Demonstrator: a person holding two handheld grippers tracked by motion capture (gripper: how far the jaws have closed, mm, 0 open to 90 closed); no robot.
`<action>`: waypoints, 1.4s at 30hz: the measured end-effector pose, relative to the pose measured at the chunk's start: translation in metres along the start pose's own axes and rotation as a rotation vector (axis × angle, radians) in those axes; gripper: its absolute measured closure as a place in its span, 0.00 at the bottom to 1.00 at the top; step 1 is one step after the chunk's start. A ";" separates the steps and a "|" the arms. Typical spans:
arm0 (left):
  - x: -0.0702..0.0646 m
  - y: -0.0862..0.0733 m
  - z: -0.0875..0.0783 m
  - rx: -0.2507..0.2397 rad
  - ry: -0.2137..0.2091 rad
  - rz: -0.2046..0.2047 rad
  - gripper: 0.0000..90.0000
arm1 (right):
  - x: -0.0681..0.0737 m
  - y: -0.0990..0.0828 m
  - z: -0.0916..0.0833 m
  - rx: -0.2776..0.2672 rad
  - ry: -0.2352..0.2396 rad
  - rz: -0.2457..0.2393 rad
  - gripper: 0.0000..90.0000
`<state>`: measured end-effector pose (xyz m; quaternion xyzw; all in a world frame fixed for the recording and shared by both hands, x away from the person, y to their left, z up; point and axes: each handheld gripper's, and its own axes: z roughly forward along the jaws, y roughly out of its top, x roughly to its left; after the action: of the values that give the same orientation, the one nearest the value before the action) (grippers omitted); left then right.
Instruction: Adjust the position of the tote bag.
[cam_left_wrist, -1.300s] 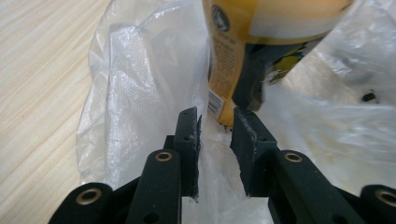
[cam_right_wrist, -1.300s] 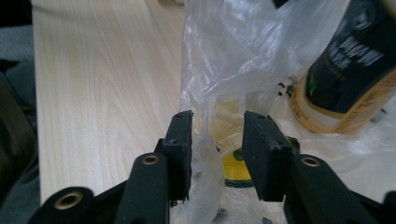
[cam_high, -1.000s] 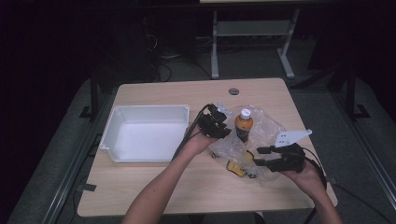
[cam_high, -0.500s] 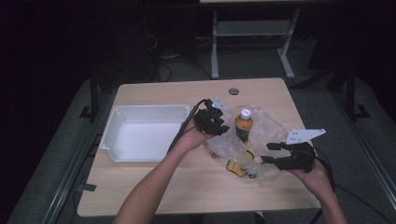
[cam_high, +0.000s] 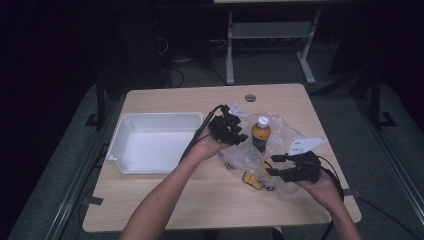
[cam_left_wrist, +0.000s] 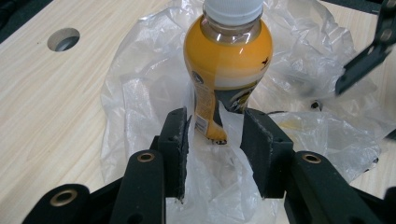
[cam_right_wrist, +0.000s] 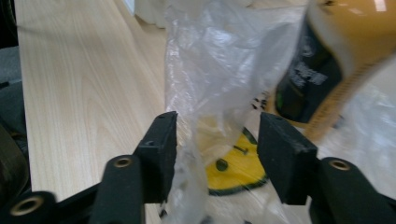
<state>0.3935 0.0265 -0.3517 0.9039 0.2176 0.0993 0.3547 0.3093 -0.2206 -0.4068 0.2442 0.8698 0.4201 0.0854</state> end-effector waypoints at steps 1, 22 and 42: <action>0.000 0.000 0.000 0.003 -0.001 0.003 0.68 | 0.001 0.001 0.004 0.015 -0.003 -0.001 0.57; -0.006 -0.005 0.002 0.015 -0.010 0.024 0.67 | 0.022 -0.017 0.051 0.211 0.131 -0.061 0.99; -0.007 -0.011 0.006 0.025 -0.012 0.035 0.67 | 0.003 0.002 -0.018 0.004 -0.015 0.002 0.53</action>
<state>0.3859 0.0266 -0.3635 0.9125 0.2010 0.0973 0.3427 0.3008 -0.2301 -0.3936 0.2484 0.8698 0.4165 0.0910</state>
